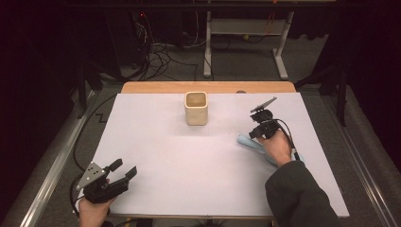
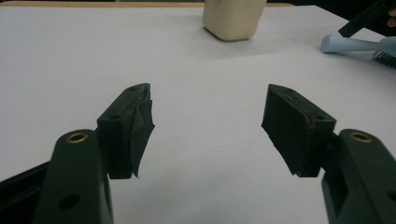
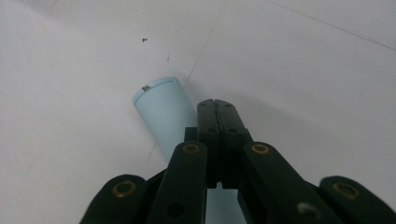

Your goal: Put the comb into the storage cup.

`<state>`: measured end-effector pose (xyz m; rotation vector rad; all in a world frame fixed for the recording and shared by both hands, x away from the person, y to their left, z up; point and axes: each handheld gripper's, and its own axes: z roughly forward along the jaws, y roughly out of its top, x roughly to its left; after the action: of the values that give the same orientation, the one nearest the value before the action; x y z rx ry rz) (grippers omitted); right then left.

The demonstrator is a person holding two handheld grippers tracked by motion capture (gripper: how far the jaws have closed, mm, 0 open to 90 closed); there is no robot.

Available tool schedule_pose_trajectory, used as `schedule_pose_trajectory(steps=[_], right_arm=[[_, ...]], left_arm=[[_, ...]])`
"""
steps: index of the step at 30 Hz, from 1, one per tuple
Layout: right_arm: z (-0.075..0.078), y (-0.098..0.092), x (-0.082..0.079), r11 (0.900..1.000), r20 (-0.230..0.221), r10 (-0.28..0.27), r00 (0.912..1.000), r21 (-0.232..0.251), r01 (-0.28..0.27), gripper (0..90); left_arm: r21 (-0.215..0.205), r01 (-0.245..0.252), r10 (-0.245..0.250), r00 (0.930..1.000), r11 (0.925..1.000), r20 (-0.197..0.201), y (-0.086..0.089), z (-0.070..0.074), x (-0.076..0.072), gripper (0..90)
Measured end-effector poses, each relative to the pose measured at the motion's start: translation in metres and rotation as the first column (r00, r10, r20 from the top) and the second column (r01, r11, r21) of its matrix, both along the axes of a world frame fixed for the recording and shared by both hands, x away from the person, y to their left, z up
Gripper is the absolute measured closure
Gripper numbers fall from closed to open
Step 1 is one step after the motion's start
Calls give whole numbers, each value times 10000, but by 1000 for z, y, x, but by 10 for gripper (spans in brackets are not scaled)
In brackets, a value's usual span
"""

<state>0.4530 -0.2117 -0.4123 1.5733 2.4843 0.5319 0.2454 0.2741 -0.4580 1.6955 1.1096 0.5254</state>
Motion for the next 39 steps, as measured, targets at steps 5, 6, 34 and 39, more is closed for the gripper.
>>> schedule_pose_trajectory(steps=[5,6,34,39], right_arm=[[-2,2,2,9999,-30,-10,10000,-155,10,900],[-2,2,3,9998,-30,-4,10000,-197,3,900],[-13,17,-30,9943,-32,1053,9944,166,-1052,900],[-11,19,-37,9914,47,1303,9915,136,-1304,900]], left_arm=[[18,2,-2,10000,10000,2,0,0,0,339],[18,-10,10,10000,10000,1,0,0,0,339],[0,-6,6,10000,10000,-30,0,0,0,340],[13,-20,20,10000,10000,-26,0,0,0,340]])
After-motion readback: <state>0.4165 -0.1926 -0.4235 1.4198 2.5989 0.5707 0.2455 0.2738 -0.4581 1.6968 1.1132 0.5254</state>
